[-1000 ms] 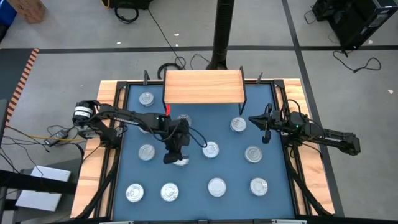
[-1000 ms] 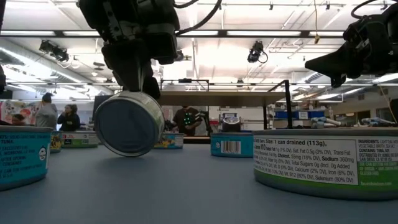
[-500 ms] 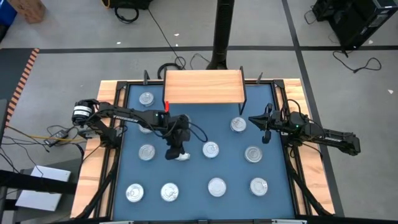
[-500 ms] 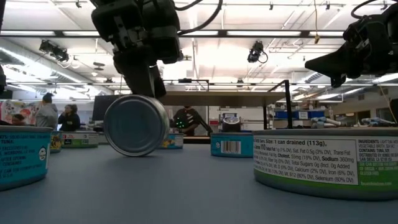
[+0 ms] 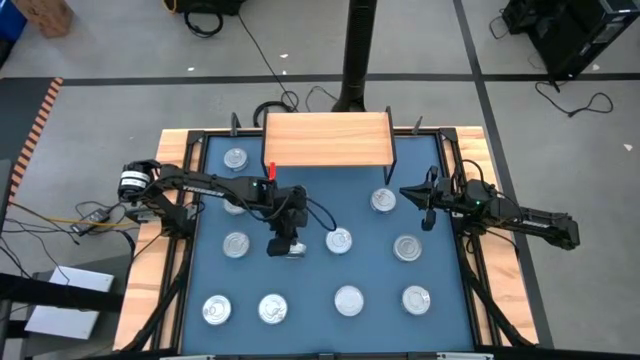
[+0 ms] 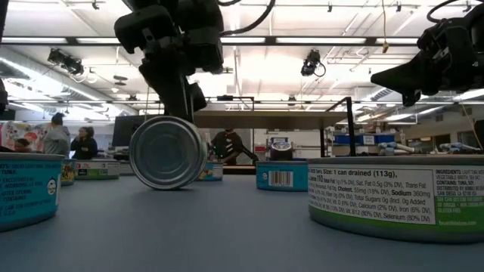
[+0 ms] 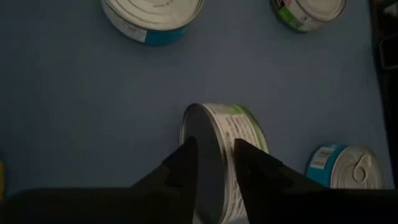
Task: Stack canned seafood by type on shelf
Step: Put the green tuna can on the shelf
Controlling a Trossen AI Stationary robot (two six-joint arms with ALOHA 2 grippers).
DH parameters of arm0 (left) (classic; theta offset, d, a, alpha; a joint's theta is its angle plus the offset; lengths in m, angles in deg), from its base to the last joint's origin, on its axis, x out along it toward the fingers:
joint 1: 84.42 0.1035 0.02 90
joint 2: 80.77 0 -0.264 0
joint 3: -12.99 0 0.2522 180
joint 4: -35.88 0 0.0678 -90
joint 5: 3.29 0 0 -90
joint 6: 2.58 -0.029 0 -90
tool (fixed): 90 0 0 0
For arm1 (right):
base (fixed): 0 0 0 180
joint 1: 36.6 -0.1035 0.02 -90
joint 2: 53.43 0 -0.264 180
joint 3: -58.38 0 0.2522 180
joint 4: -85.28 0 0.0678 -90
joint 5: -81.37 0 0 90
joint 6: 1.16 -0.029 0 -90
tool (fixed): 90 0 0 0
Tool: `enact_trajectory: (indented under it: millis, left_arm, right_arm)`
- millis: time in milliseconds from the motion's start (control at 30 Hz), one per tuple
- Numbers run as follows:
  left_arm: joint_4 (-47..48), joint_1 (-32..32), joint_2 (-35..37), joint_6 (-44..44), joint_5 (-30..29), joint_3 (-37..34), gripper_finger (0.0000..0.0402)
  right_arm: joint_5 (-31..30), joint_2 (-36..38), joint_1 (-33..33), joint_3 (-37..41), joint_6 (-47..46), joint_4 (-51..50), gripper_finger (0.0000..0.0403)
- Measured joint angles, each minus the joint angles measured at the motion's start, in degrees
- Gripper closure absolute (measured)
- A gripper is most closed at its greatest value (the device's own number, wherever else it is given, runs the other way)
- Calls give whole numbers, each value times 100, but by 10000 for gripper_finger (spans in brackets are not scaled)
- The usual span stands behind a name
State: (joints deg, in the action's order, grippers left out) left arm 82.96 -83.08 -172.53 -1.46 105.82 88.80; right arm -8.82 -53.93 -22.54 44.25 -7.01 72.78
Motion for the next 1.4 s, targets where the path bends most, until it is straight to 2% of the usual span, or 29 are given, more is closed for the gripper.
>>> enact_trajectory:
  millis: [200, 367, 567, 600, 867, 1067, 1200, 1400]
  left_arm:
    - [669, -267, 0, -115, -517, 565, 237]
    - [902, -803, 0, -65, -920, 771, 199]
    - [1130, -1482, 0, 213, -2609, 770, 153]
    - [1140, -1538, 0, 321, -2746, 770, 145]
    - [921, -1603, -68, 844, -2548, 573, 105]
    - [639, -1448, -66, 920, -2473, 434, 103]
    - [657, -1448, -130, 872, -2250, 427, 103]
    - [684, -1448, -333, 818, -2227, 420, 105]
  right_arm:
    - [1, 0, 0, 2, 0, 0, 370]
    - [2, 1, 0, 1, 0, 2, 370]
    - [1, 0, 0, 1, 0, 0, 370]
    - [2, -2, 0, 2, 0, 2, 370]
    - [0, 0, 0, 2, 0, 6, 370]
    - [2, 1, 0, 2, 0, 43, 370]
    - [2, 0, 0, 1, 0, 41, 370]
    - [2, -2, -1, 2, 0, 42, 370]
